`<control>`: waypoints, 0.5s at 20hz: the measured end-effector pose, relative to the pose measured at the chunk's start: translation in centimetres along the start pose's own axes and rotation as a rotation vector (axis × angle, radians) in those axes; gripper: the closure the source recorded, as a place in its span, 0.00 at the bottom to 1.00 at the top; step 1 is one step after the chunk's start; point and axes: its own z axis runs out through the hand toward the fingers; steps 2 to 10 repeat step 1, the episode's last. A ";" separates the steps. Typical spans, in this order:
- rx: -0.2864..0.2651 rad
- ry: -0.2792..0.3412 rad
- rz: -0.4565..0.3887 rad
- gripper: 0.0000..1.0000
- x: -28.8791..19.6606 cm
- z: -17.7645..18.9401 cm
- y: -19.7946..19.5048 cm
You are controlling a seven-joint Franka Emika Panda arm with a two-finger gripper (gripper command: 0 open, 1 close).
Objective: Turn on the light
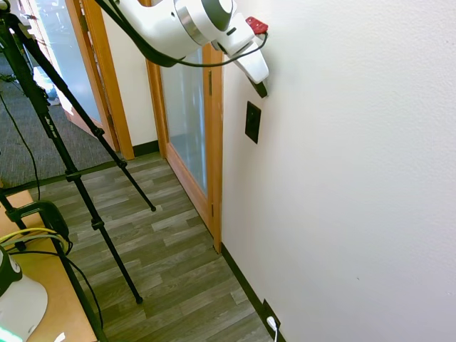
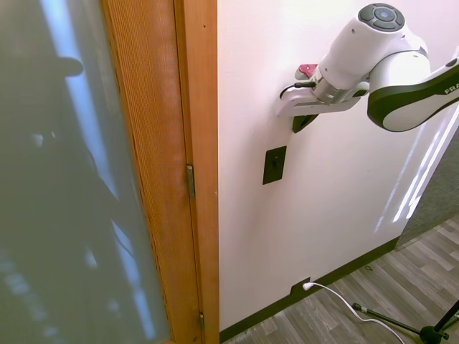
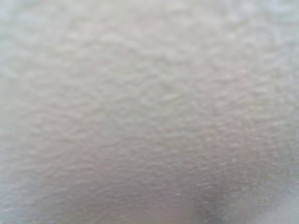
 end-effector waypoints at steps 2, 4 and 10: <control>0.002 0.001 0.001 1.00 0.1 -0.2 0.0; 0.002 0.001 0.001 1.00 0.1 -0.2 0.0; 0.002 0.001 0.001 1.00 0.1 -0.2 0.0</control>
